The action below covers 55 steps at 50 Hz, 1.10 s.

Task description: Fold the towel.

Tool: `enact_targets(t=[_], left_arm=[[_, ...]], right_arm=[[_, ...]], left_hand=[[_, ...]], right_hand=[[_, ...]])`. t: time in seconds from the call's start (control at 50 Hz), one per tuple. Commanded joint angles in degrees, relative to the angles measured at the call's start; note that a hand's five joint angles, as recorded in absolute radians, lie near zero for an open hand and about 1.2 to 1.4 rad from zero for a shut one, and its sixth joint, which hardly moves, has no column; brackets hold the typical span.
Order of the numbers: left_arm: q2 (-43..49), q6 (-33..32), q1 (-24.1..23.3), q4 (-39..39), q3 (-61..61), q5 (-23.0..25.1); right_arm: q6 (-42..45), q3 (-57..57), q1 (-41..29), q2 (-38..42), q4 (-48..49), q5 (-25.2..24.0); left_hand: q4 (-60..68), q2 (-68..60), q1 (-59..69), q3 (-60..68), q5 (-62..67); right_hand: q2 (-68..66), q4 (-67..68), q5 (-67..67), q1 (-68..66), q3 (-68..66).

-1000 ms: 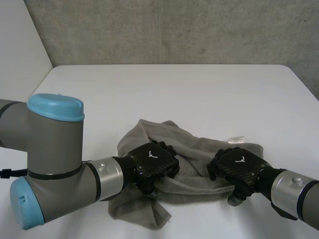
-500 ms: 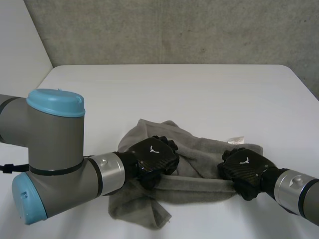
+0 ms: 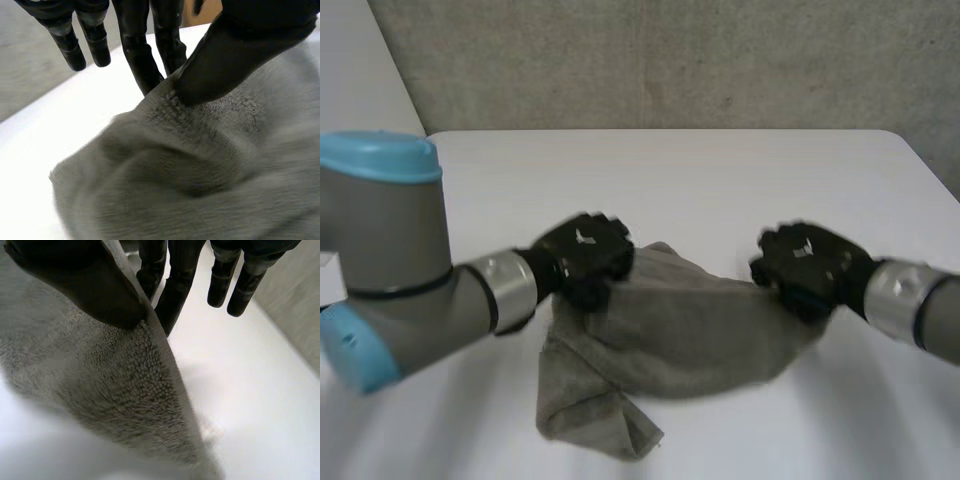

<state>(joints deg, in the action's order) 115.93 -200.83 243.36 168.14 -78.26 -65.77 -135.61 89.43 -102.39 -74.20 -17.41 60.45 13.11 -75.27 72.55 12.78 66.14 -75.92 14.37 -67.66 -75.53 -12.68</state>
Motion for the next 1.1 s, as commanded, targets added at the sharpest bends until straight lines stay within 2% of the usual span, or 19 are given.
enact_targets(t=[0.02, 0.06, 0.08, 0.12, 0.14, 0.16, 0.18, 0.22, 0.24, 0.28, 0.32, 0.36, 0.4, 0.44, 0.54, 0.66, 0.78, 0.82, 1.1], left_arm=[[5.79, 9.32, 2.38, 2.10, 12.87, -5.07], [4.75, 15.09, 2.82, 4.72, 20.21, -5.51], [4.74, 15.12, 2.82, 4.74, 20.25, -5.51], [3.77, 17.84, 3.00, 7.64, 23.51, -6.13], [2.21, 20.72, 2.82, 11.90, 25.42, -7.52], [-0.42, 23.18, 2.47, 18.04, 24.92, -9.71], [-0.44, 23.21, 2.47, 18.10, 24.91, -9.73], [-9.71, 26.53, 2.29, 32.61, 18.27, -12.97], [-9.76, 26.55, 2.29, 32.69, 18.23, -12.98], [-18.78, 28.30, 3.26, 44.50, 8.96, -12.02], [-20.21, 28.48, 3.87, 47.16, 5.00, -10.36], [-19.69, 28.48, 4.93, 47.28, 1.97, -8.24], [-19.08, 28.39, 5.98, 46.49, -0.84, -5.77], [-18.20, 27.69, 7.38, 44.04, -6.61, -1.49], [-16.80, 24.28, 7.74, 42.01, -15.40, 1.51], [-14.34, 16.63, 7.13, 40.52, -24.90, 1.87], [-10.82, 12.57, 6.16, 36.82, -27.91, 1.70], [-8.80, 10.82, 4.24, 34.11, -27.91, 1.08], [-8.36, 10.11, 3.00, 32.78, -27.47, 0.99]], right_arm=[[-8.18, -17.27, -4.83, 4.60, 1.59, 2.48], [-13.51, -26.02, -5.97, 3.37, 5.87, 4.23], [-13.54, -26.06, -5.98, 3.37, 5.90, 4.24], [-24.03, -31.93, -8.07, 0.13, 17.87, 8.26], [-24.09, -31.95, -8.09, 0.11, 17.94, 8.28], [-30.53, -31.34, -8.96, -2.76, 26.99, 9.67], [-35.47, -29.95, -9.31, -5.40, 34.04, 10.47], [-37.26, -27.84, -8.97, -7.08, 36.38, 9.78], [-37.28, -27.82, -8.97, -7.09, 36.40, 9.77], [-36.49, -25.03, -8.53, -7.18, 33.00, 7.85], [-35.35, -23.36, -8.18, -7.09, 30.36, 6.88], [-33.41, -21.67, -8.09, -6.74, 27.43, 5.91], [-27.11, -16.25, -8.00, -5.95, 23.67, 4.07], [-23.95, -13.26, -7.82, -5.86, 23.31, 3.54], [-17.43, -4.56, -6.25, -5.78, 22.69, 2.92], [-14.25, 4.68, -5.19, -5.51, 22.78, 2.92], [-10.57, 11.89, -4.14, -5.42, 22.16, 3.53], [-9.77, 13.21, -3.78, -5.51, 21.90, 3.45], [-9.85, 15.77, -2.02, -6.04, 19.08, 2.92]], left_hand=[[-3.11, -4.73, 7.45, -2.78, 3.86], [-3.11, -4.73, 7.45, -2.78, 3.86], [-3.11, -4.73, 7.45, -2.78, 3.86], [-3.11, -4.73, 7.45, -2.78, 3.86], [-3.11, -4.73, 7.45, -2.78, 3.86], [-3.11, -4.73, 7.45, -2.78, 3.86], [-3.11, -4.73, 7.45, -2.78, 3.86], [-3.11, -4.73, 7.45, -2.78, 3.86], [-3.11, -4.73, 7.45, -2.78, 3.86], [-3.11, -4.73, 7.45, -2.78, 3.86], [-3.11, -4.73, 7.45, -2.78, 3.86], [-3.11, -4.73, 7.45, -2.78, 3.86], [-3.11, -4.73, 7.45, -2.78, 3.86], [-3.11, -4.73, 7.45, -2.78, 3.86], [-3.11, -4.73, 7.45, -2.78, 3.86], [-3.11, -4.73, 7.45, -2.78, 3.86], [-3.11, -4.73, 7.45, -2.78, 3.86], [-3.11, -4.73, 7.45, -2.78, 3.86], [-3.11, -4.73, 7.45, -2.78, 3.86]], right_hand=[[-4.08, -4.37, -2.34, -4.47, 2.68], [-4.08, -4.37, -2.34, -4.47, 2.68], [-4.08, -4.37, -2.34, -4.47, 2.68], [-4.08, -4.37, -2.34, -4.47, 2.68], [-4.08, -4.37, -2.34, -4.47, 2.68], [-4.08, -4.37, -2.34, -4.47, 2.68], [-4.08, -4.37, -2.34, -4.47, 2.68], [-4.08, -4.37, -2.34, -4.47, 2.68], [-4.08, -4.37, -2.34, -4.47, 2.68], [-4.08, -4.37, -2.34, -4.47, 2.68], [-4.08, -4.37, -2.34, -4.47, 2.68], [-4.08, -4.37, -2.34, -4.47, 2.68], [-4.08, -4.37, -2.34, -4.47, 2.68], [-4.08, -4.37, -2.34, -4.47, 2.68], [-4.08, -4.37, -2.34, -4.47, 2.68], [-4.08, -4.37, -2.34, -4.47, 2.68], [-4.08, -4.37, -2.34, -4.47, 2.68], [-4.08, -4.37, -2.34, -4.47, 2.68], [-4.08, -4.37, -2.34, -4.47, 2.68]])
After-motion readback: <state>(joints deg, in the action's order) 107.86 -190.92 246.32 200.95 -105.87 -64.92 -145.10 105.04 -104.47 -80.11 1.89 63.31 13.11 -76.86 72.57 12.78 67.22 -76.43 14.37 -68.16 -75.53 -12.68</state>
